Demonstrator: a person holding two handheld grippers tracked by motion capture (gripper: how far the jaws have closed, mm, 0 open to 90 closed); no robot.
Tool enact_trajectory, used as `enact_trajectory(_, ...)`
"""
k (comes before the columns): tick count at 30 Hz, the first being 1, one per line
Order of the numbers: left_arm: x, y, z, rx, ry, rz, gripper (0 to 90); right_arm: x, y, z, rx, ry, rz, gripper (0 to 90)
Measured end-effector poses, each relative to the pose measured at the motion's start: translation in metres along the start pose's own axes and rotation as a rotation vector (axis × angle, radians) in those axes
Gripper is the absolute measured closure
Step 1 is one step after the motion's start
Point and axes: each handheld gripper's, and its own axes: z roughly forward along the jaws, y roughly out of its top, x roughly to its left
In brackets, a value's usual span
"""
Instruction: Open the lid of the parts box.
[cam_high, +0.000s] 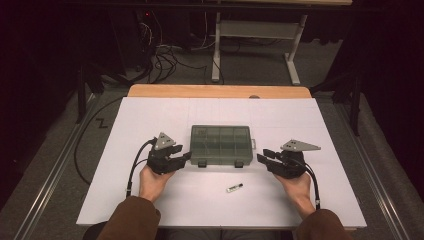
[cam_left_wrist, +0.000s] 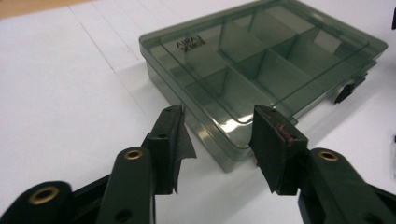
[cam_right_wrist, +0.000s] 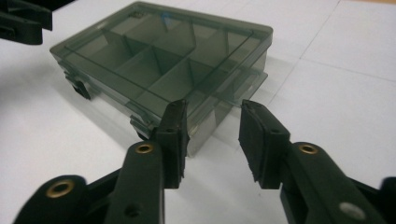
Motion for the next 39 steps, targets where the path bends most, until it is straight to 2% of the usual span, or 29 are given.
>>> enact_trajectory(2, 0.001, 0.001, 0.0, 0.013, -0.009, -0.003, 57.2, -0.001, 0.001, 0.0, 0.005, 0.001, -0.005, 67.5)
enact_trajectory(4, 0.003, 0.005, -0.001, 0.043, -0.016, -0.007, 59.7, -0.002, 0.005, 0.002, 0.045, 0.002, -0.018, 72.6)
enact_trajectory(5, 0.003, 0.005, -0.001, 0.043, -0.016, -0.007, 60.9, -0.002, 0.005, 0.002, 0.055, 0.004, -0.02, 74.1)
enact_trajectory(11, 0.003, 0.005, -0.004, 0.13, 0.009, 0.005, 70.0, -0.001, 0.011, 0.001, 0.148, -0.004, -0.086, 80.0)
enact_trajectory(14, 0.005, 0.006, -0.004, 0.161, -0.007, 0.004, 76.4, -0.002, 0.011, 0.001, 0.199, 0.004, -0.09, 85.3)
enact_trajectory(17, 0.003, 0.008, -0.004, 0.193, -0.011, 0.022, 81.0, -0.002, 0.014, 0.001, 0.236, 0.01, -0.119, 89.8)
enact_trajectory(24, 0.002, 0.01, 0.0, 0.277, -0.007, 0.055, 89.1, 0.0, 0.022, 0.011, 0.34, 0.007, -0.168, 90.0)
enact_trajectory(33, -0.007, 0.014, 0.011, 0.332, -0.006, 0.093, 89.4, 0.01, 0.03, 0.02, 0.401, 0.026, -0.202, 90.0)
enact_trajectory(39, -0.008, 0.013, 0.016, 0.329, -0.002, 0.094, 88.9, 0.014, 0.031, 0.025, 0.409, 0.027, -0.205, 90.0)
